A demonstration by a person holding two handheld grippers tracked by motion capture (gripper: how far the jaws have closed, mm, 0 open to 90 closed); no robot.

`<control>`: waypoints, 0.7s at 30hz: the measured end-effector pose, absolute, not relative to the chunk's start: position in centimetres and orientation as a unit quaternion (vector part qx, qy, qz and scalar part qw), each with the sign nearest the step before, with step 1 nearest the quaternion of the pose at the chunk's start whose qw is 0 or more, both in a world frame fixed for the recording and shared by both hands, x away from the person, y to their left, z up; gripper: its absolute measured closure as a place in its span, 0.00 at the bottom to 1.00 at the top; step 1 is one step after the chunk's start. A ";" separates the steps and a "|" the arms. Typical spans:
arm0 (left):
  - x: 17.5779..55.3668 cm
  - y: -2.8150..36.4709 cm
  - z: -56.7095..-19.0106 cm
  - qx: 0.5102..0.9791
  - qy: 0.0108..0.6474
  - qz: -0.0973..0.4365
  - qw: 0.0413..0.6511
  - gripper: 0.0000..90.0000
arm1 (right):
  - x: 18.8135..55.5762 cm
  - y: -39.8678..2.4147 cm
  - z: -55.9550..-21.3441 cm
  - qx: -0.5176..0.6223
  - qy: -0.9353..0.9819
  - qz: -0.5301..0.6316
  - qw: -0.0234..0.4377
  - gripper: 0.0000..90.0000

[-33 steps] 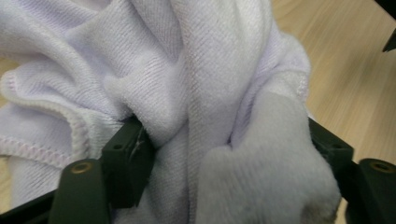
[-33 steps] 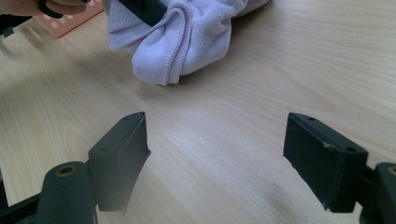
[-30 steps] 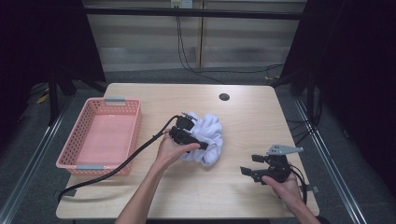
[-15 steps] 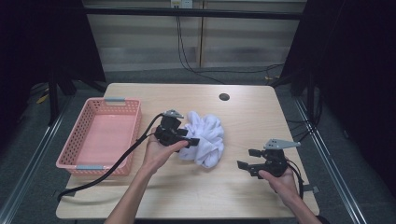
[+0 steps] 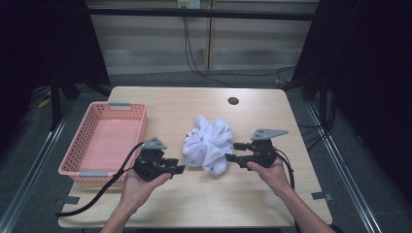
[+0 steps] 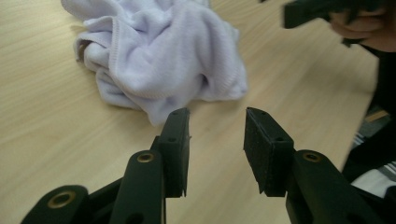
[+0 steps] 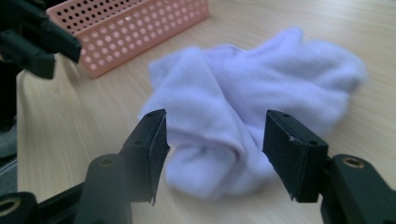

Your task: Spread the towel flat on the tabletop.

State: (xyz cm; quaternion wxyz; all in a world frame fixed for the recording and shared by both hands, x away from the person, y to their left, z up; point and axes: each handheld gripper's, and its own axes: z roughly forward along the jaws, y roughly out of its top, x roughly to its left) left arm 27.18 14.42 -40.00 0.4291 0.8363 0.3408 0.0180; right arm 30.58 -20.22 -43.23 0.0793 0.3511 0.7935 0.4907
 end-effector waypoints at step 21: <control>31.9 10.0 -44.9 0.770 0.359 0.025 0.527 0.81 | 34.3 -14.9 -40.2 0.313 0.773 0.551 0.035 0.92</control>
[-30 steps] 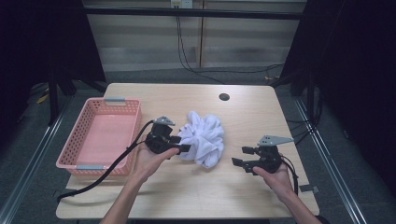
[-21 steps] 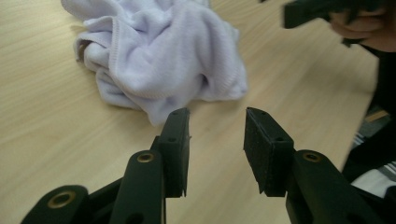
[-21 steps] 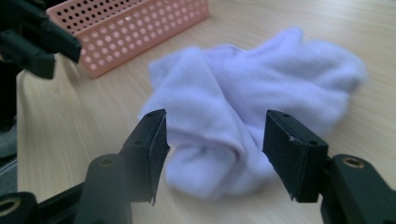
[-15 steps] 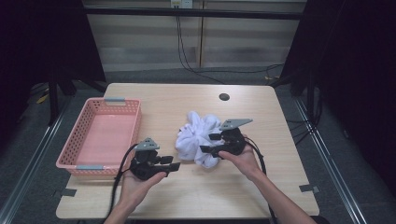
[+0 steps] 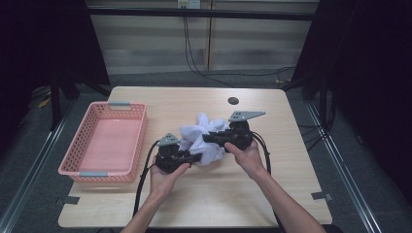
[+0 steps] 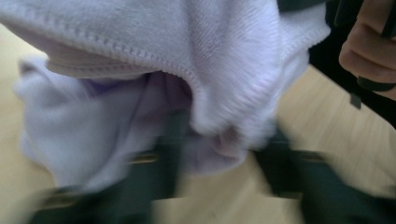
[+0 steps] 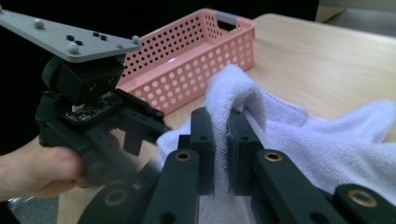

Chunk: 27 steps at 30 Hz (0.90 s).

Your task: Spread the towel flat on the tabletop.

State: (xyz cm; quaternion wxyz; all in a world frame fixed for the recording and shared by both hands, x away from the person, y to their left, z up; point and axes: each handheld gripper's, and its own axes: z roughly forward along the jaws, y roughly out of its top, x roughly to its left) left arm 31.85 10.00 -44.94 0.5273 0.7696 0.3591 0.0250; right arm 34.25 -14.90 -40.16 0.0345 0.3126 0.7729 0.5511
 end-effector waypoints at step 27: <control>32.9 7.9 -42.5 0.761 0.316 0.023 0.566 0.91 | 34.3 -17.2 -38.7 0.333 0.749 0.571 0.041 0.91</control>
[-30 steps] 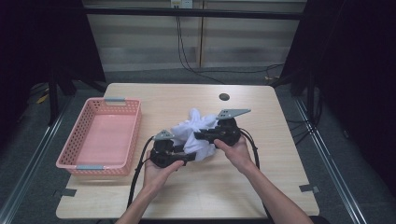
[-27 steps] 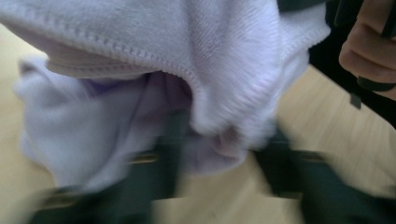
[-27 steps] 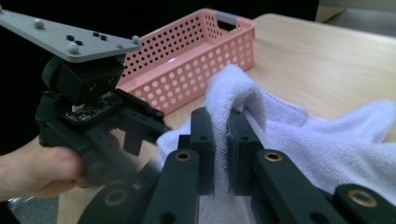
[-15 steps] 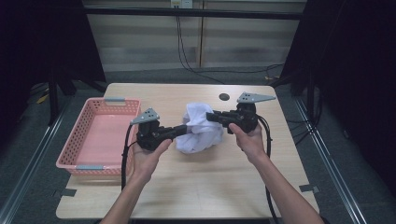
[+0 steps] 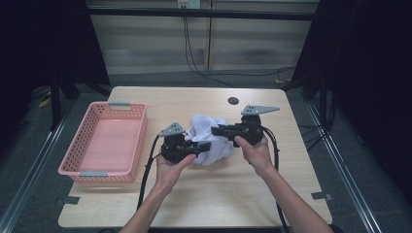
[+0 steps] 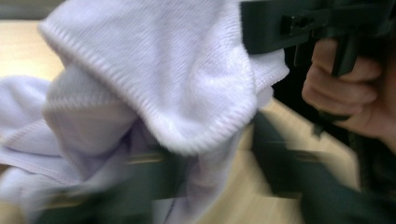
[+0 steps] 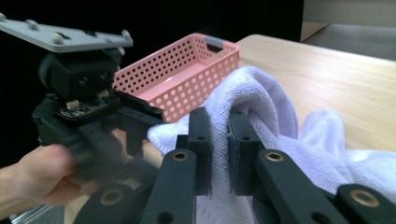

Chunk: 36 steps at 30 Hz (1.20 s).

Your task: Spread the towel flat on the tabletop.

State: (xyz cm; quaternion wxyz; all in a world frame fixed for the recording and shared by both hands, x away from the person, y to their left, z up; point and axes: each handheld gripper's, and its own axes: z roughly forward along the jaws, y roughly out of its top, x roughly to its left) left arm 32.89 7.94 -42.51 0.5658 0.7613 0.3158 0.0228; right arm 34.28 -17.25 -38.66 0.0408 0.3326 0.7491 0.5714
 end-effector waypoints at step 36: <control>28.7 17.6 -33.6 0.749 0.271 0.058 0.602 0.69 | 40.5 -31.8 -35.1 0.481 0.673 0.520 0.211 0.60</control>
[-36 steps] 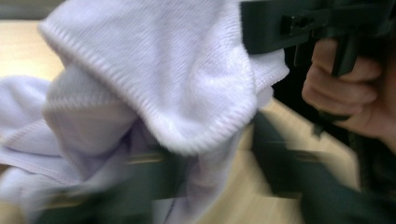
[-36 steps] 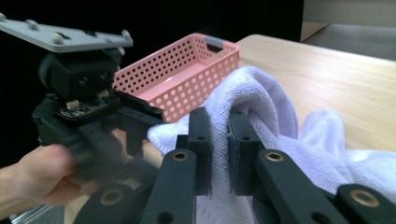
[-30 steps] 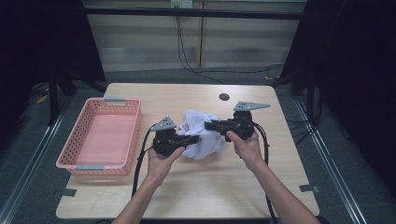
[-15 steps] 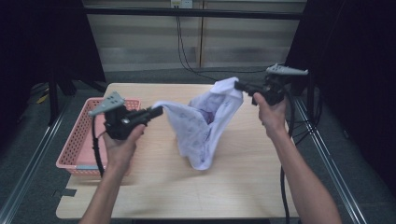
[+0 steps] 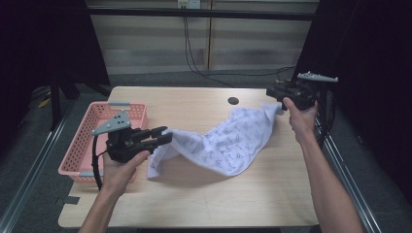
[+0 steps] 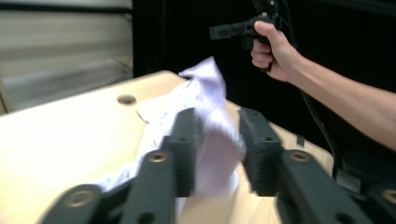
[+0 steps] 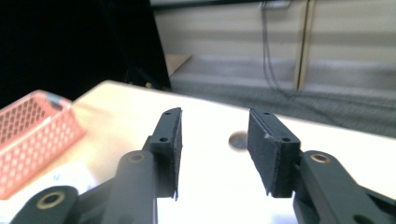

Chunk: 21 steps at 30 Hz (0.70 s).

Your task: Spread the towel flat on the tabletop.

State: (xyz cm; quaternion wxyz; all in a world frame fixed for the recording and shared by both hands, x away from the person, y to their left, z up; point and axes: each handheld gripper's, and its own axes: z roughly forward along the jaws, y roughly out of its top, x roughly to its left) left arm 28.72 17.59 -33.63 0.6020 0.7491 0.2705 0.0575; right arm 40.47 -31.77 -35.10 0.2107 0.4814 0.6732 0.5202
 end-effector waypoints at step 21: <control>30.2 15.5 -46.1 0.821 0.325 -0.021 0.469 0.73 | 30.6 -21.9 -46.8 0.389 0.789 0.473 0.038 0.51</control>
